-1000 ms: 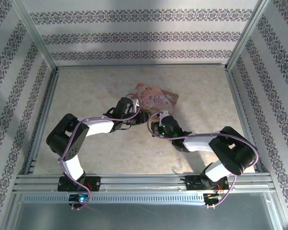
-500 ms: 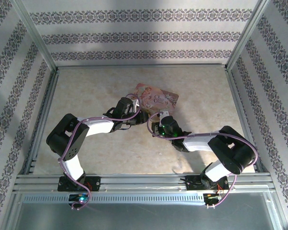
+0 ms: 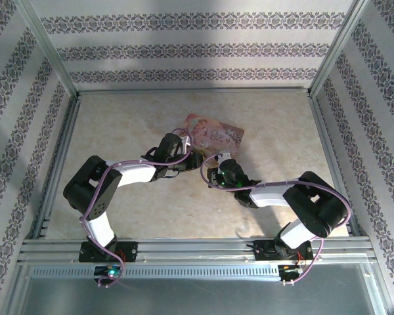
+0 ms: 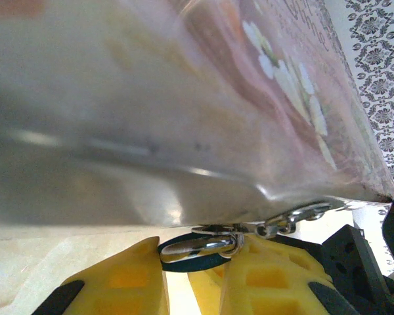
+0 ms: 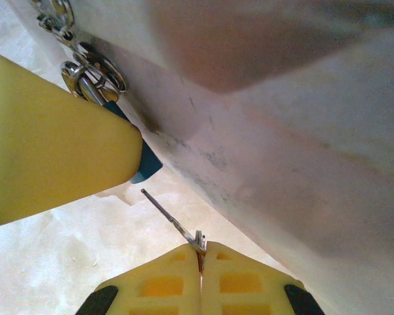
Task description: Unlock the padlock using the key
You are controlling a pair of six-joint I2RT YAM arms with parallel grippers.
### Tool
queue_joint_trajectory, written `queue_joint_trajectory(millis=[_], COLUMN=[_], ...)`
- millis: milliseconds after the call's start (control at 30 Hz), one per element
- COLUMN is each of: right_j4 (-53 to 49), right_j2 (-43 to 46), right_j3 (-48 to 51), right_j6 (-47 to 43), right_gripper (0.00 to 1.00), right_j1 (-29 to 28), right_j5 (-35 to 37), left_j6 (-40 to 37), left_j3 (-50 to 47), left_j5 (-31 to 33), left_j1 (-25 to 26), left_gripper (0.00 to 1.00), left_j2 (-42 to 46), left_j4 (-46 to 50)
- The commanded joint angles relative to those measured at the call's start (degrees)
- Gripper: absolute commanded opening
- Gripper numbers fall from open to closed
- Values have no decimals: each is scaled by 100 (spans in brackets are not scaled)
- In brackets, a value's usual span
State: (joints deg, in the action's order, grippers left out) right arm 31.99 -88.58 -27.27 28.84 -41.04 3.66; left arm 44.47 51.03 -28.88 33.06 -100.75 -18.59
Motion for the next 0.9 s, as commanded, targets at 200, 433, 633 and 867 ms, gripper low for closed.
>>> queue_joint_trajectory(millis=[200, 433, 633, 867], right_j4=[154, 316, 378, 204], right_j2=[-61, -114, -142, -195], right_j3=[-200, -248, -218, -218], right_j6=[183, 270, 358, 523], right_gripper=[0, 0, 0, 0], right_j1=[-35, -5, 8, 13], right_j5=[75, 25, 64, 201], left_j6=[32, 53, 60, 71], left_j3=[179, 161, 142, 136], left_j5=[-15, -12, -2, 13], left_j1=[105, 113, 113, 113], left_gripper=[19, 19, 19, 19], left_j2=[231, 232, 231, 249], left_j4=[-259, -272, -277, -277])
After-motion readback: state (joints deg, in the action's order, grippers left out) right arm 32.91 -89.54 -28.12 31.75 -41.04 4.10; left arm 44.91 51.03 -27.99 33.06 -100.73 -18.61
